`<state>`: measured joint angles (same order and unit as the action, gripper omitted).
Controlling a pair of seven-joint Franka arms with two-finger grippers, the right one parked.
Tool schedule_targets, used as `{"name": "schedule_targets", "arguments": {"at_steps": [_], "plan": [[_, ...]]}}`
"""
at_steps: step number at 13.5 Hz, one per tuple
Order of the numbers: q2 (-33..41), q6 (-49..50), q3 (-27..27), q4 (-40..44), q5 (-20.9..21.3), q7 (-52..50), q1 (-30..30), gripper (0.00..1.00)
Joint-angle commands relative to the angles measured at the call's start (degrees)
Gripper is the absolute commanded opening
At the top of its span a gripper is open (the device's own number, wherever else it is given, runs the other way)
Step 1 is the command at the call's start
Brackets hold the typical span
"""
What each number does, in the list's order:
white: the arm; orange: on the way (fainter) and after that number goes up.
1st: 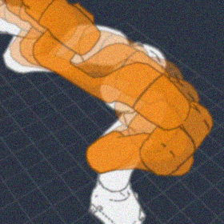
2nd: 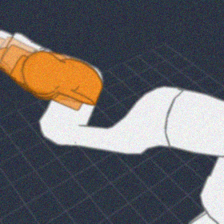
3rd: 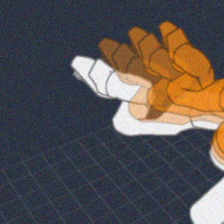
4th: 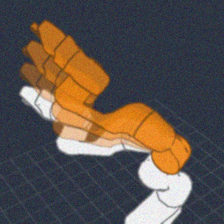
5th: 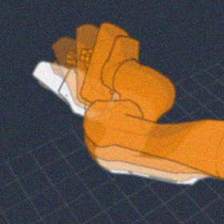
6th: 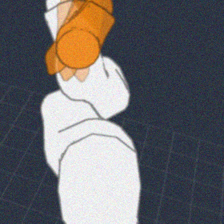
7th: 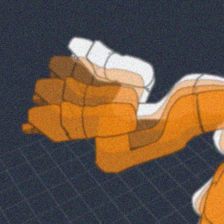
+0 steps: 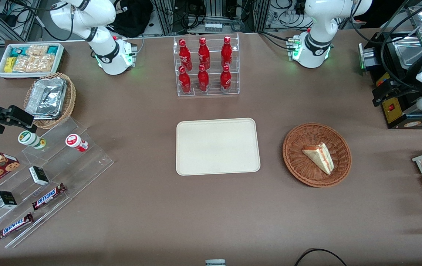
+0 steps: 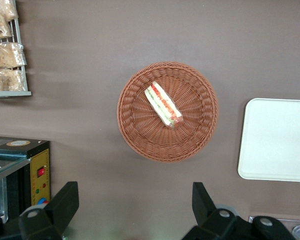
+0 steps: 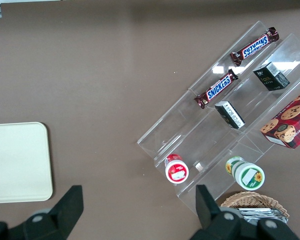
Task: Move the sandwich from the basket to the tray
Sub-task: 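Move the left gripper down over the sandwich in the wicker basket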
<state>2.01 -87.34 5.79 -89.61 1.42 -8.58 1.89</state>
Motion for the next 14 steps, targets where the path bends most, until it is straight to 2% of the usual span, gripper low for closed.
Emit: {"name": "schedule_targets", "arguments": {"at_steps": [1, 5, 8, 10, 14], "plan": [[-1.4, 1.6, -0.3, 2.5, -0.8, -0.1, -0.5, 1.00], [-3.3, 2.7, -0.3, 0.9, 0.2, -0.9, -0.4, 1.00], [-4.6, -0.7, 0.0, -4.8, 0.5, -5.1, -0.4, 1.00], [-4.6, -6.4, 0.2, -10.6, 0.5, -7.4, -0.4, 1.00], [-4.7, -25.2, 1.9, -24.1, 0.9, -23.0, -0.4, 1.00]]}}
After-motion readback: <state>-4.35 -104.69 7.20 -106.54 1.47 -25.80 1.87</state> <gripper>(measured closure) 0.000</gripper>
